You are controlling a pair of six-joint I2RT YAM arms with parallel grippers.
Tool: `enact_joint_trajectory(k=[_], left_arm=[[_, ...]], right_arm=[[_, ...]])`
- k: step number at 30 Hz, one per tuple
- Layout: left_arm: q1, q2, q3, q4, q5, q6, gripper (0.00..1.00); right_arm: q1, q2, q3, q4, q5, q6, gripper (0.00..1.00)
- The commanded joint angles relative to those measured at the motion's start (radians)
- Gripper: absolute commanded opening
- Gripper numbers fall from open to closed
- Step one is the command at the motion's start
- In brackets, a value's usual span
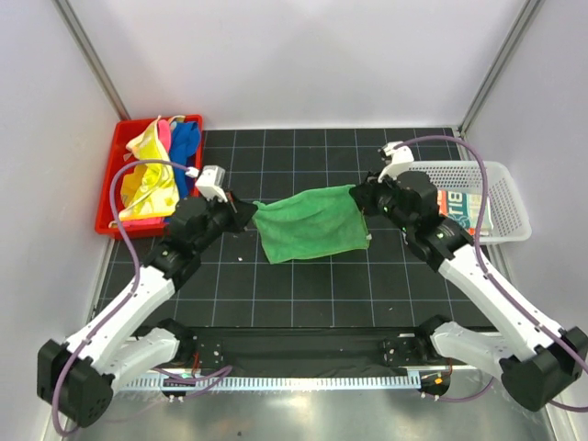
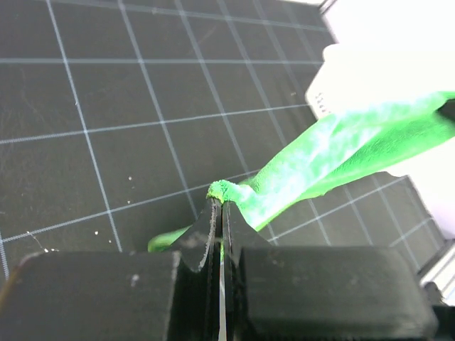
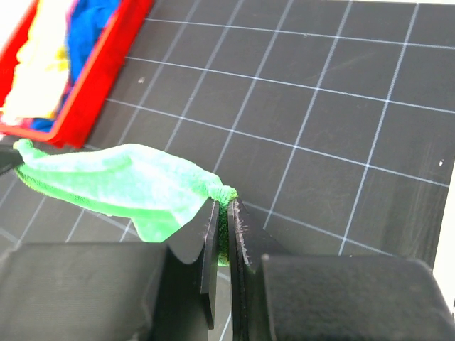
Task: Fold and stack the towels
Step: Fold the towel
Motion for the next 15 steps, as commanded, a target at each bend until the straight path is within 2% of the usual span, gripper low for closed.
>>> enact_joint_trajectory(k=[1, 6, 10, 13, 15], left_arm=[[-0.007, -0.106, 0.004, -0.018, 0.034, 0.029, 0.00], [-0.009, -0.231, 0.028, -0.102, 0.051, 0.035, 0.00], [-0.009, -0.263, 0.051, -0.148, 0.042, 0.017, 0.00], [-0.009, -0.253, 0.044, -0.152, -0.012, -0.003, 0.00], [-0.007, -0.225, 0.041, -0.156, -0.105, -0.022, 0.00]], right_arm=[[0.016, -0.093, 0.005, -0.014, -0.026, -0.009, 0.01], [0.024, -0.158, 0.034, -0.057, -0.086, 0.010, 0.01], [0.027, -0.196, 0.034, -0.064, -0.116, 0.044, 0.01], [0.027, -0.193, 0.009, -0.038, -0.117, 0.053, 0.01], [0.027, -0.146, -0.003, -0.021, -0.086, 0.049, 0.01]])
